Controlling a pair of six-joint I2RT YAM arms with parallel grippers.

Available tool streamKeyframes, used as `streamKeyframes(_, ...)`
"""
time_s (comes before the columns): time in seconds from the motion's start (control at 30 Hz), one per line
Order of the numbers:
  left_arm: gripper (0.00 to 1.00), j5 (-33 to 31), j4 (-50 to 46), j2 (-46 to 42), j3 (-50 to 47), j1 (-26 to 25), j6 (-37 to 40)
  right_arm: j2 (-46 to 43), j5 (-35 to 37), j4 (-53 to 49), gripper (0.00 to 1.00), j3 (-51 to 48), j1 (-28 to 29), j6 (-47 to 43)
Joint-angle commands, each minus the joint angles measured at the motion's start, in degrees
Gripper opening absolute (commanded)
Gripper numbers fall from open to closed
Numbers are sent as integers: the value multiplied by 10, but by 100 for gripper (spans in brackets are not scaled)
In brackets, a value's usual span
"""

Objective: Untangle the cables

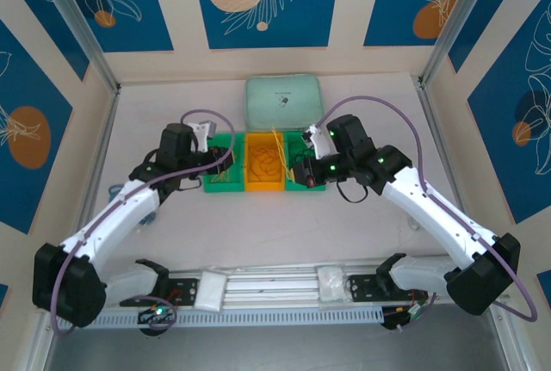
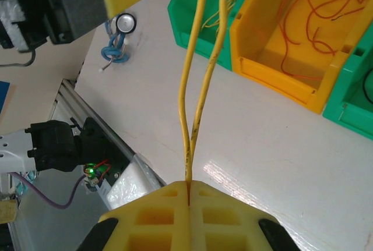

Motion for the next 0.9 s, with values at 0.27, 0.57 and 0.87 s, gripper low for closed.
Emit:
streamKeyframes(0.27, 38, 104, 124, -73, -88, 4, -111, 99, -2, 40, 0, 28, 68, 9)
streamKeyframes(0.57, 37, 119, 156, -57, -101, 4, -129, 148, -11, 63, 0, 60, 106, 15)
streamKeyframes(0.87, 36, 108, 155, -59, -115, 4, -126, 175, -22, 70, 0, 85, 125, 15)
